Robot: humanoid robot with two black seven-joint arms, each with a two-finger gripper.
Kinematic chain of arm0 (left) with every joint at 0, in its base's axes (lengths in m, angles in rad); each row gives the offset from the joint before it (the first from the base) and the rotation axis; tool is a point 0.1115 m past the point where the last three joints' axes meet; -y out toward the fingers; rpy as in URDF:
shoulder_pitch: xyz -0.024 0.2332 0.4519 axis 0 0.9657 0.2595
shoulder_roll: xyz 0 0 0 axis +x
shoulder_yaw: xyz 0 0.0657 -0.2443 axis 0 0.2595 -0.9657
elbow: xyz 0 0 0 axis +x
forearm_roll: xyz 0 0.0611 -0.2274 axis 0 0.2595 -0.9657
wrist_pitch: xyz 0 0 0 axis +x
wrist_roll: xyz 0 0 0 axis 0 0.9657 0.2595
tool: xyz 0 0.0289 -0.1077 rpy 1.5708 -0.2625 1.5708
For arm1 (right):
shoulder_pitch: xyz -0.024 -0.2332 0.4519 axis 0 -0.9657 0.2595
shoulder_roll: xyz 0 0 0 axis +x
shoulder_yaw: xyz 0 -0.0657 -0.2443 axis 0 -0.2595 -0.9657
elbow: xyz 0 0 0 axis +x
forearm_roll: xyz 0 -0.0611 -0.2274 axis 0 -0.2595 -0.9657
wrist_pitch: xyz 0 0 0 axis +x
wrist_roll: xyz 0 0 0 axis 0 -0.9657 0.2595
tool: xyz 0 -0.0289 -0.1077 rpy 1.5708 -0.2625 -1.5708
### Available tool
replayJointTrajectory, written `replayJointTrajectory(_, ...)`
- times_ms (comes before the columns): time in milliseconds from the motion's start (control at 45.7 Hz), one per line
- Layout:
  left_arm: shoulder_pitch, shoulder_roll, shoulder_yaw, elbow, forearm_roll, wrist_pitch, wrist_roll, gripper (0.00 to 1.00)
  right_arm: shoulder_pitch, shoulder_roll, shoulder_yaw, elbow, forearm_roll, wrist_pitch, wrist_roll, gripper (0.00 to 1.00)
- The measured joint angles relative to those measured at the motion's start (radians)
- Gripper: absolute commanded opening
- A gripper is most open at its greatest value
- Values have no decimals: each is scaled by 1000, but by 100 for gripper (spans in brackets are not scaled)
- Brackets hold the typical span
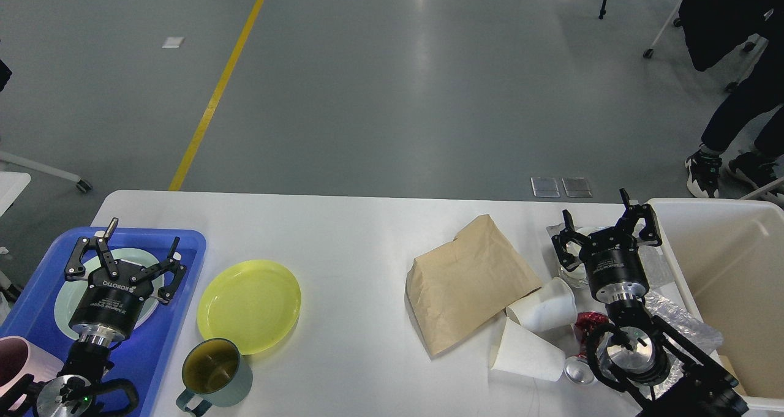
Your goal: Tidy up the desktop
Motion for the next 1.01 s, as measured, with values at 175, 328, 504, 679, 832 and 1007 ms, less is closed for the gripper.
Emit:
replayJointTrajectory(175, 0, 7, 1, 0, 0, 0, -4, 97, 0, 0, 0, 0, 0, 0, 0, 100)
replayJointTrajectory(328, 0, 12, 2, 5, 1, 0, -6, 97, 0, 0, 0, 0, 0, 0, 0, 100)
replayJointTrajectory(504, -14, 29, 4, 7, 4, 2, 0, 96, 1, 0, 0, -2, -1, 0, 0, 100)
replayJointTrajectory(679, -28, 110, 13, 8, 6, 7, 2, 96, 2, 0, 0, -3, -1, 0, 0, 100)
replayJointTrajectory(832, -45, 198, 75, 7, 3, 4, 1, 96, 2, 0, 0, -3, -1, 0, 0, 100)
replayJointTrajectory(1007, -196, 404, 380, 9, 8, -1, -1, 96, 2, 0, 0, -4, -1, 0, 0, 100)
